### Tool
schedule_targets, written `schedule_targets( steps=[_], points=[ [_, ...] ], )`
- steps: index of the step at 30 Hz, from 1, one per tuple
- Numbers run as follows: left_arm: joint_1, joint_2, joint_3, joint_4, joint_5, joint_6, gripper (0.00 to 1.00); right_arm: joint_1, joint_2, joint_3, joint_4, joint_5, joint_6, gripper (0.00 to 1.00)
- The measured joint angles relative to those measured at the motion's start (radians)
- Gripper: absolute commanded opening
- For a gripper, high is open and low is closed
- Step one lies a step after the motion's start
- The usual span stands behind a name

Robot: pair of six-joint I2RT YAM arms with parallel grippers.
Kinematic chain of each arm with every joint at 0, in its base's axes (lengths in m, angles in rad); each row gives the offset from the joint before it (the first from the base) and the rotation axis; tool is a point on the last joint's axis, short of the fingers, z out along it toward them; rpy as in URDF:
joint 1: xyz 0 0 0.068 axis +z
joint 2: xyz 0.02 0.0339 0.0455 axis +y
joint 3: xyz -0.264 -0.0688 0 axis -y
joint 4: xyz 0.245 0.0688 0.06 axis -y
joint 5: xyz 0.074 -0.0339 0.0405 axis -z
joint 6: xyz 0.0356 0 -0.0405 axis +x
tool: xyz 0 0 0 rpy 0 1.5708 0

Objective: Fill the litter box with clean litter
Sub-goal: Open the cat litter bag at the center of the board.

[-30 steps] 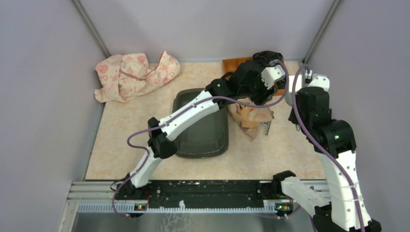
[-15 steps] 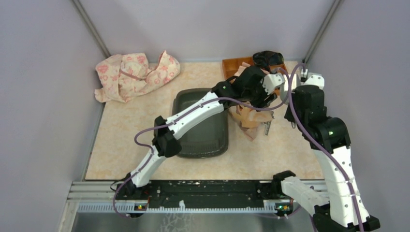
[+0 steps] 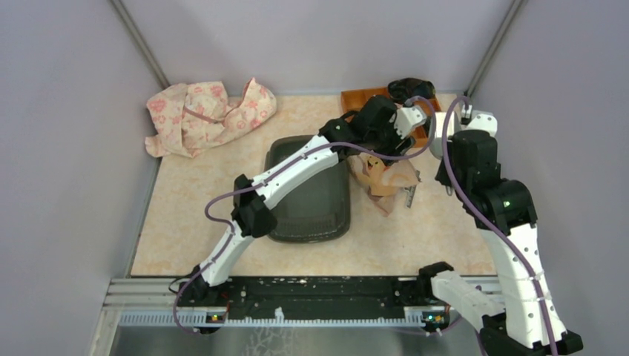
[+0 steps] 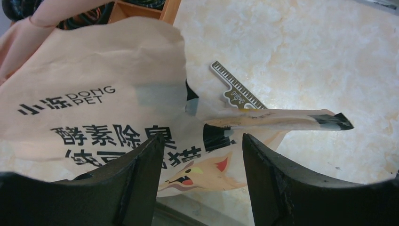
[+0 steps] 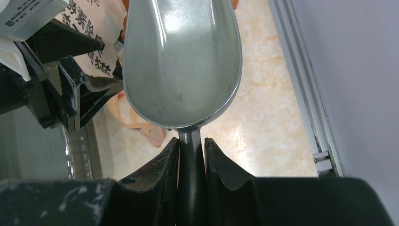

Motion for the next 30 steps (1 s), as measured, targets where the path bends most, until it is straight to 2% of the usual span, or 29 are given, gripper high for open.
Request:
schedule_targets(
  steps=[13,21,30],
  points=[
    [0.031,-0.008,-0.048,-0.028,0.005,-0.043,0.68,-0.028,0.024,-0.039,0.026,-0.053,-0.008,0.0],
    [0.078,-0.103,-0.189,-0.015,0.018,-0.096,0.67,-0.07,0.133,-0.039,0.05,-0.209,-0.031,0.0],
    [0.1,-0.26,-0.293,0.004,-0.001,-0.114,0.65,-0.071,0.163,-0.028,0.019,-0.271,-0.054,0.0]
  ],
)
